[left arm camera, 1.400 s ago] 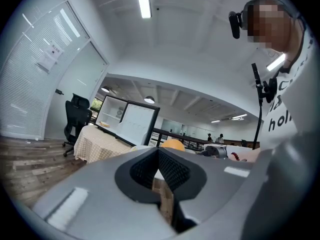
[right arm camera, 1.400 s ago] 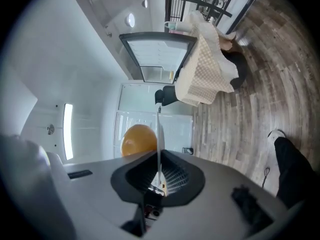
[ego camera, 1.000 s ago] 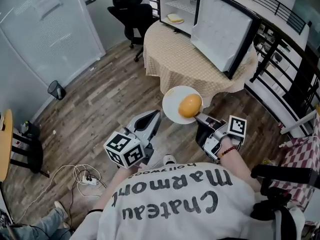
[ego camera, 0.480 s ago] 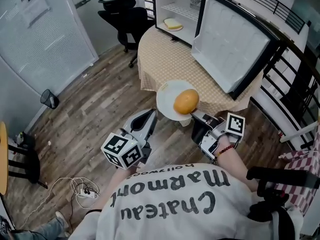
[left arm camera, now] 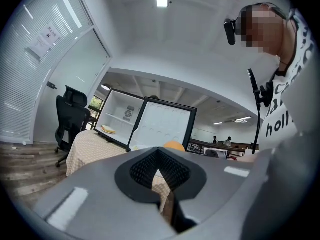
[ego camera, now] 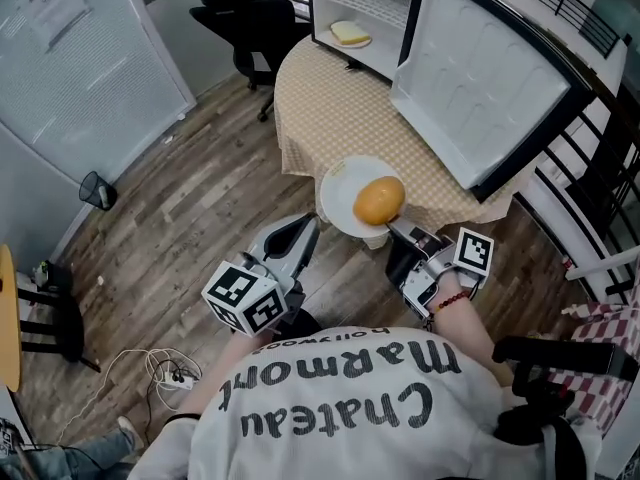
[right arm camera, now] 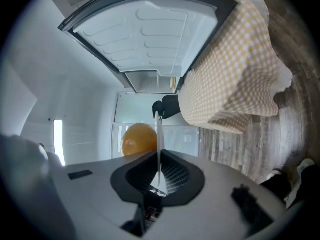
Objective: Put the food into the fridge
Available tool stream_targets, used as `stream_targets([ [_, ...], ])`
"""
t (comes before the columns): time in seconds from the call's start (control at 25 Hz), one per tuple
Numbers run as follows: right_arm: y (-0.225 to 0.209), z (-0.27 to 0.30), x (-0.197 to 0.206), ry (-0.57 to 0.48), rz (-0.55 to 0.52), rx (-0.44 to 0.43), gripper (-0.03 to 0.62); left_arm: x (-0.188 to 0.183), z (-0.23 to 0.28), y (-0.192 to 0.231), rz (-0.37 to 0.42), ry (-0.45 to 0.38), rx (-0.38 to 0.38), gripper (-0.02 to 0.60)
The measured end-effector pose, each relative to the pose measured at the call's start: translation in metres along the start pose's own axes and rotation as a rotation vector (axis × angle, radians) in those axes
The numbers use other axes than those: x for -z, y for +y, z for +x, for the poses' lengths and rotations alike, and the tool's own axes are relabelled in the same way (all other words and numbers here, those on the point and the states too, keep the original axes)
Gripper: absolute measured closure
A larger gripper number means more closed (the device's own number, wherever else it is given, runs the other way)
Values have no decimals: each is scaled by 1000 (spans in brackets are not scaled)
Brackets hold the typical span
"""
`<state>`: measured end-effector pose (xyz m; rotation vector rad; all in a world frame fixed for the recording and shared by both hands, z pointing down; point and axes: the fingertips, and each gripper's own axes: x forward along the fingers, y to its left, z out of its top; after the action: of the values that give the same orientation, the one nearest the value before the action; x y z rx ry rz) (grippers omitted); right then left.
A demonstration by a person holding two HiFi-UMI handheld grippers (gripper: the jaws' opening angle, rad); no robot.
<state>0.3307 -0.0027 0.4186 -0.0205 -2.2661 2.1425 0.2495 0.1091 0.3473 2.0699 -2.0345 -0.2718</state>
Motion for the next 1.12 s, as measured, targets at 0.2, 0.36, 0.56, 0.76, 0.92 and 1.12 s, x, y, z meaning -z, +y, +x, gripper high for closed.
stream_targets([
  [0.2, -10, 16, -9, -24, 4, 30, 566, 6, 13, 23, -28, 27, 14, 577],
  [0.36, -18, 29, -20, -60, 12, 49, 566, 11, 25, 42, -50, 52, 48, 577],
  [0.56, -19, 67, -33, -90, 18, 63, 566, -3, 38, 85, -58, 58, 65, 577],
  [0.76, -9, 113, -48, -173, 22, 61, 566, -26, 53, 132, -45, 92, 138, 577],
  [0.92, 4, 155, -62, -249, 30, 53, 566, -53, 66, 178, -48, 116, 189, 577],
  [1.12, 15, 207, -74, -313, 25, 49, 566, -82, 83, 234, -59, 106, 241, 577],
])
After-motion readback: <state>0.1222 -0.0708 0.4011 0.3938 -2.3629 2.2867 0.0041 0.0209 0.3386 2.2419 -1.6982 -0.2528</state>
